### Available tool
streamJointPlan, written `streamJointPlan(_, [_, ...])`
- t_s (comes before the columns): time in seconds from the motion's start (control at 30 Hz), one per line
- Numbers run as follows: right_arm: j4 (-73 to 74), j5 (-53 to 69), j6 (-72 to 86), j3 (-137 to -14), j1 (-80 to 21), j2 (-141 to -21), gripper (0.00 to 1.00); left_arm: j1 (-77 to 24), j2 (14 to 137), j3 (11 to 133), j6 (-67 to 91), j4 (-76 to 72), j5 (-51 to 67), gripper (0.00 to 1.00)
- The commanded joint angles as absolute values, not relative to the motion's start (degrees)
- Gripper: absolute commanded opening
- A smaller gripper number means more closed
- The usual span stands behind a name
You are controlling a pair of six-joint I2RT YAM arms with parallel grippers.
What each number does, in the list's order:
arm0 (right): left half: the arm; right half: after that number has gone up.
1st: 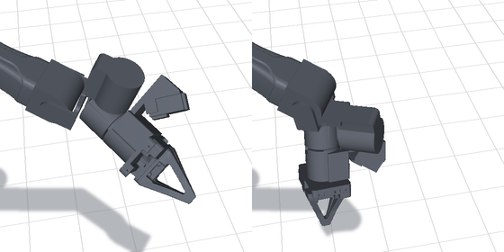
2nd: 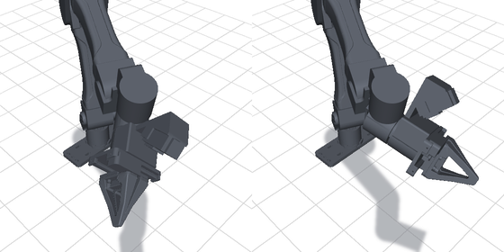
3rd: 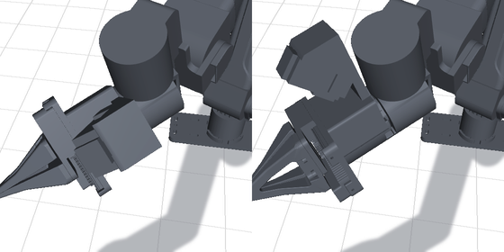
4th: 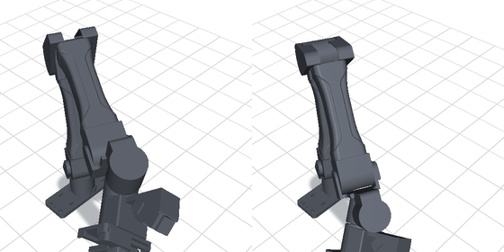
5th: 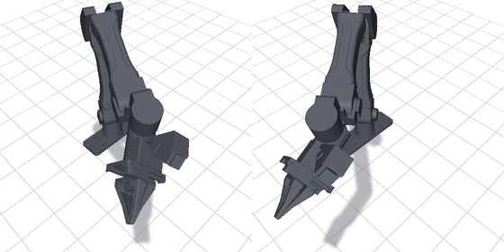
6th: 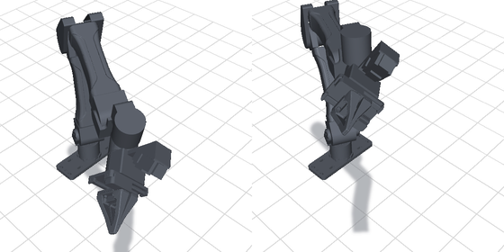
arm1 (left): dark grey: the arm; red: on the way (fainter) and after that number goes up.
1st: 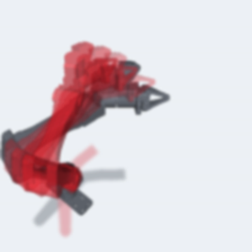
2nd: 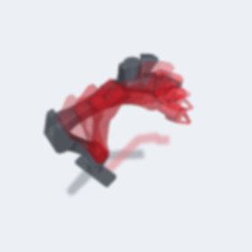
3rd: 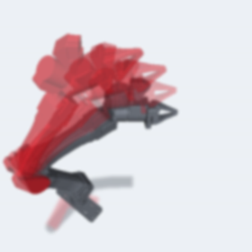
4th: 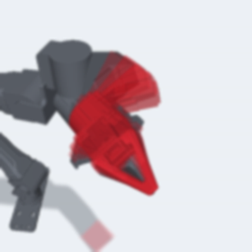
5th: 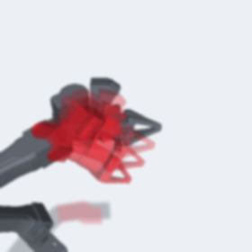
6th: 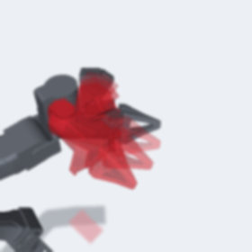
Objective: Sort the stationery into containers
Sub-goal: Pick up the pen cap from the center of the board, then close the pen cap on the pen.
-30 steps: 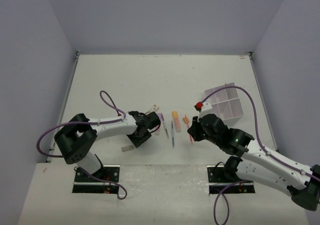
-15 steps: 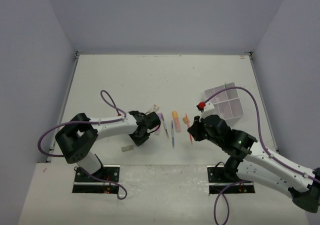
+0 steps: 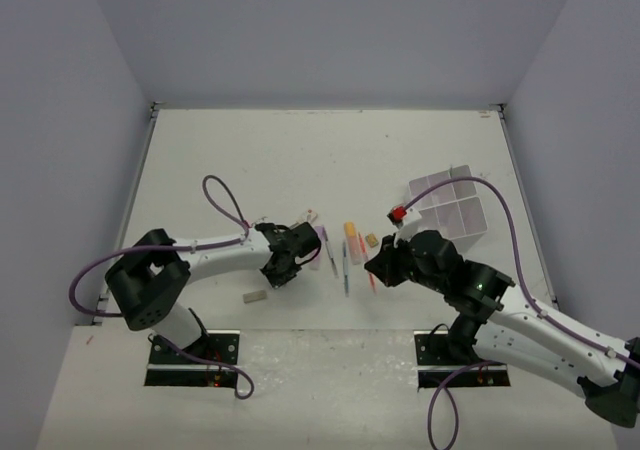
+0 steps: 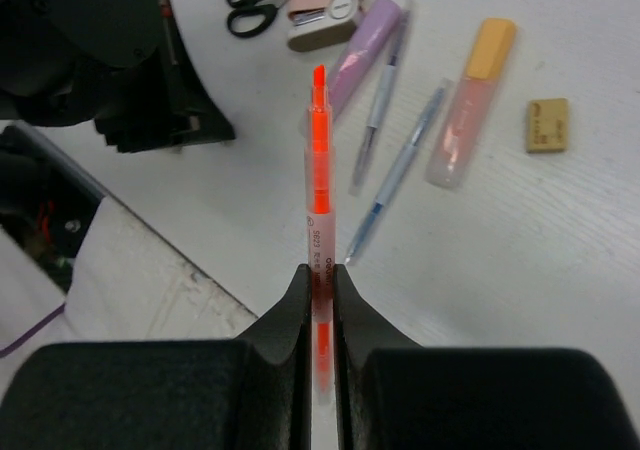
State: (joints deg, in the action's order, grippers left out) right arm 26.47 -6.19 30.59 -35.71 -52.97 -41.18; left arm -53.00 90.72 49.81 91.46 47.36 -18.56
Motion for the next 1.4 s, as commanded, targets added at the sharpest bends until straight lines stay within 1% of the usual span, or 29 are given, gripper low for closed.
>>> streamJointPlan(0.0, [16.15, 7.85, 31.16, -32.14, -52.91, -40.29, 0.0, -53.69, 79.08, 49.28, 78.04, 37.21, -27.6, 0.0])
streamJointPlan(0.1, [5.62, 15.27, 36.01, -28.78, -53.0, -40.87, 0.0, -54.53, 66.63, 45.51, 64.92, 21.8, -28.25, 0.0])
streamJointPlan(0.13, [1.6, 17.26, 37.7, -27.38, -53.0, -40.87, 0.0, -54.65, 62.37, 43.25, 61.08, 12.31, -26.93, 0.0])
streamJointPlan(0.2, [-5.89, 19.72, 40.12, -23.52, -53.16, -40.29, 0.0, -54.67, 54.02, 39.34, 55.18, 0.99, -21.1, 0.0])
streamJointPlan(0.23, [-11.19, 20.82, 42.24, -22.34, -53.47, -39.52, 0.0, -54.67, 51.91, 36.61, 53.97, -7.39, -18.83, 0.0])
streamJointPlan(0.33, [-17.81, 22.79, 44.07, -20.15, -54.39, -38.57, 0.0, -54.84, 47.26, 33.64, 50.65, -19.41, -9.48, 0.0])
streamJointPlan(0.43, [-21.06, 23.36, 44.5, -20.52, -55.96, -38.15, 0.0, -54.93, 46.49, 30.99, 49.21, -31.37, -2.05, 0.0])
streamJointPlan(0.5, [-21.23, 22.57, 44.32, -21.31, -57.22, -37.78, 0.0, -54.93, 46.86, 30.22, 48.84, -34.9, 2.51, 0.0])
streamJointPlan(0.63, [-20.82, 16.45, 44.2, -21.18, -59.84, -34.98, 0.0, -54.93, 47.8, 29.53, 49.13, -40.76, 7.96, 0.0])
streamJointPlan(0.8, [-17.32, 12.05, 42.8, -21.42, -60.74, -31.43, 0.0, -54.94, 46.95, 28.55, 50.17, -41.84, 7.82, 0.0])
streamJointPlan(1.0, [-11.09, 7.13, 40.87, -22.56, -60.73, -27.61, 0.0, -54.93, 47.39, 29.53, 50.29, -38.77, 7.79, 0.0])
streamJointPlan(1.37, [-7.53, 6.68, 37.65, -26.46, -60.76, -29.15, 0.0, -55.11, 50.16, 29.12, 51.09, -38.94, 8.79, 0.0])
